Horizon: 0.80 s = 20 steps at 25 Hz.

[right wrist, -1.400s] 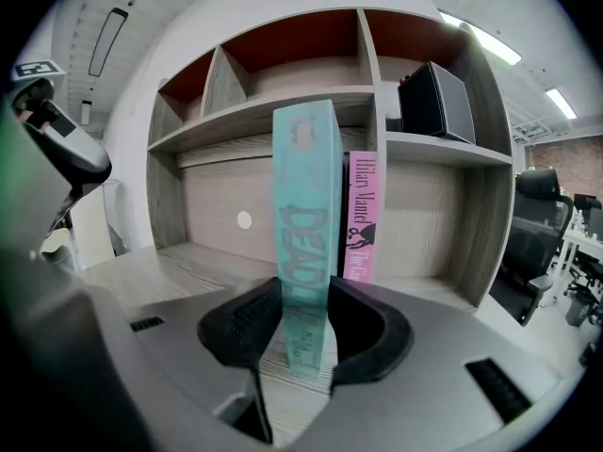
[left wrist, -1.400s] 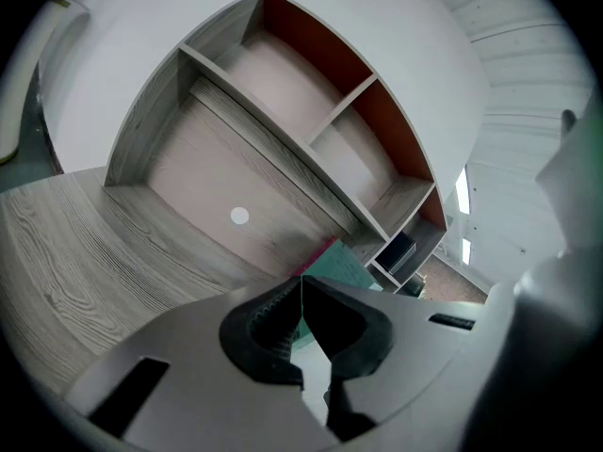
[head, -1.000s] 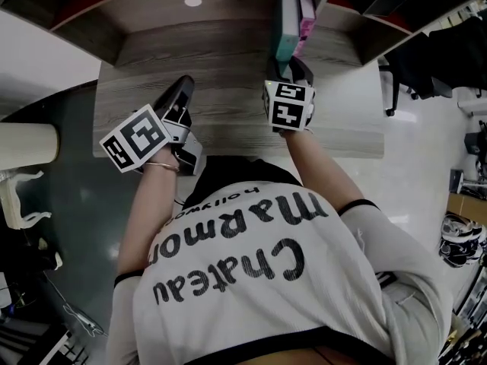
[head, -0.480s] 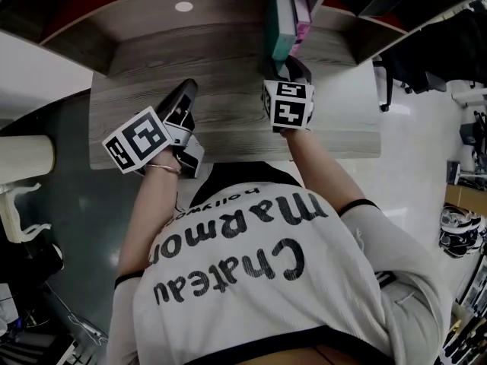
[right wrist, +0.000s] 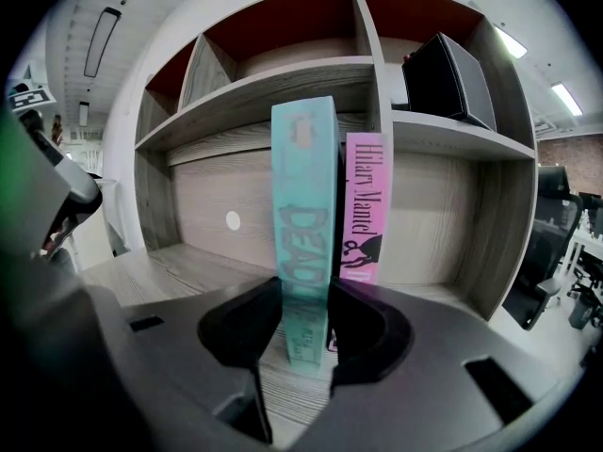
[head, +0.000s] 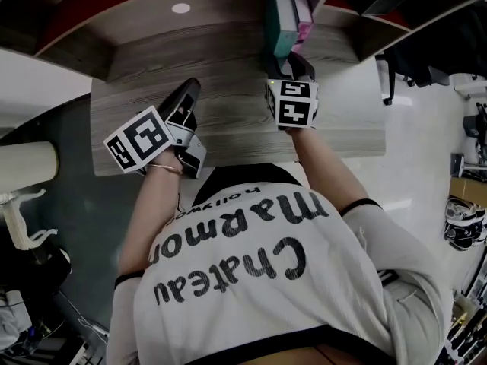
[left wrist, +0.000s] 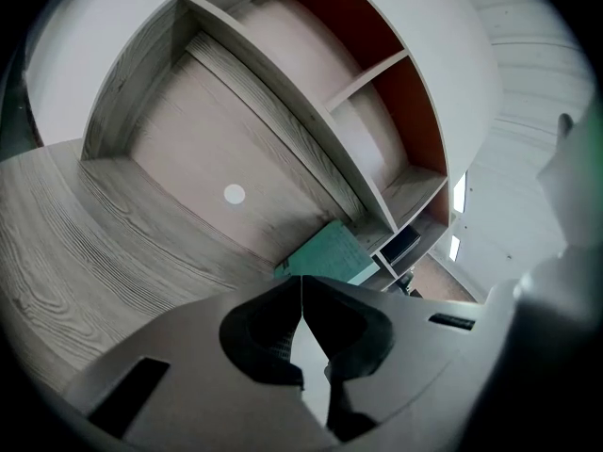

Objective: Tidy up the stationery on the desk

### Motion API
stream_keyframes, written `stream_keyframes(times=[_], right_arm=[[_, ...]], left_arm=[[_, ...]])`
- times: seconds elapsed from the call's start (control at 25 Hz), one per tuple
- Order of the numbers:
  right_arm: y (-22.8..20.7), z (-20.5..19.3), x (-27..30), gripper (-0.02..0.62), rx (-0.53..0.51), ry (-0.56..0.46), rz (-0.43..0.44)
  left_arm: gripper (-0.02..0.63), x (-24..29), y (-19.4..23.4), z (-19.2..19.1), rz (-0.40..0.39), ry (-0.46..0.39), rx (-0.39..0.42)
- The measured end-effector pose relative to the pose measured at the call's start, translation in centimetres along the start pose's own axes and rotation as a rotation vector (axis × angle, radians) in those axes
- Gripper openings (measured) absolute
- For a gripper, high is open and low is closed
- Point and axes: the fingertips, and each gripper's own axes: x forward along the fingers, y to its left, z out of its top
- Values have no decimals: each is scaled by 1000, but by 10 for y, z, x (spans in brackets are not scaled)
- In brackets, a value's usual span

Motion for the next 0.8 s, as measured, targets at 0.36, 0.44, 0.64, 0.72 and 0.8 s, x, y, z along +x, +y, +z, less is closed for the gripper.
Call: stream_keyframes(times=[0.36, 0.44, 0.64, 0.72, 0.8], right_arm=[[-3, 3, 7, 166, -6, 3, -1], [-4, 3, 8, 166, -5, 6, -3], [-4, 6, 11, 166, 1, 3, -7], [-5, 6, 11, 166, 5, 4, -11], [-5, 6, 12, 166, 7, 4, -13]], left_arm=[[20, 13, 9, -2, 3, 25, -16], [20, 16, 10, -2, 0, 31, -21], [20, 20, 12, -2, -9, 36, -28], [20, 20, 14, -2, -11, 37, -39], [20, 20, 16, -2, -12, 36, -45]])
